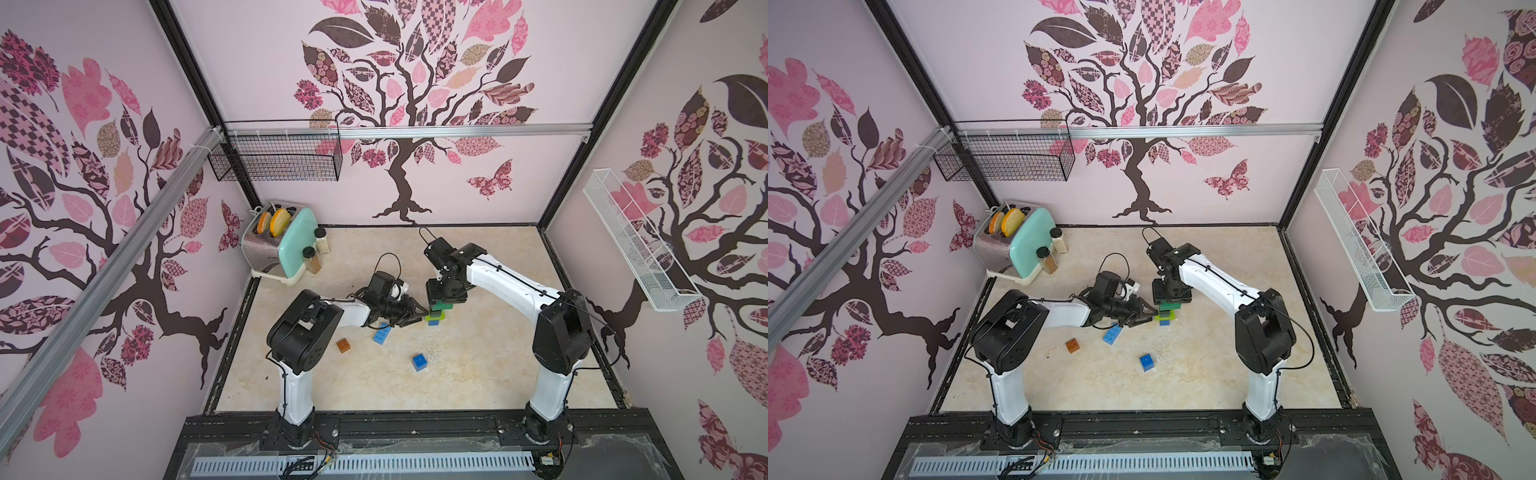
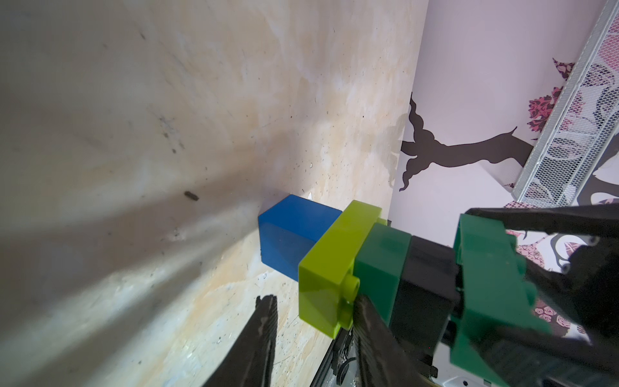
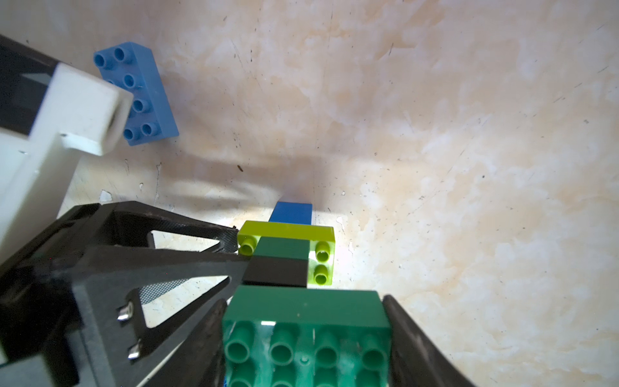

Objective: Assemble the letter f with lego
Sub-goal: Assemble the lego brick with the lego brick.

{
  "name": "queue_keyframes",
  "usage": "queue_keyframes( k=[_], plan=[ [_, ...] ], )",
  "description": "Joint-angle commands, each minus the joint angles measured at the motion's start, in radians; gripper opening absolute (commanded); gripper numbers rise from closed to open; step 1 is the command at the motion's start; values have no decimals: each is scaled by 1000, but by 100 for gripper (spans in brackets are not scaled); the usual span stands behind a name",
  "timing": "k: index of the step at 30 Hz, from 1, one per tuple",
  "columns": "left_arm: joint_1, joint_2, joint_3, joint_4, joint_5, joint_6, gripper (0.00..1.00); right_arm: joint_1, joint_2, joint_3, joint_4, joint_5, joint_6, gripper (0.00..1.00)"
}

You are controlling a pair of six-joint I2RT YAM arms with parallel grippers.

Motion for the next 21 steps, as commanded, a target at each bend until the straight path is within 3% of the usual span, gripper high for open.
queue_keyframes(
  k=[1, 21],
  plan=[
    [-8, 28, -44, -128, -94, 2, 40, 4, 5, -43, -8, 33, 17, 61],
    [-10, 13, -55, -127, -111, -19, 40, 13, -17, -85, 1, 49, 26, 61]
  ],
)
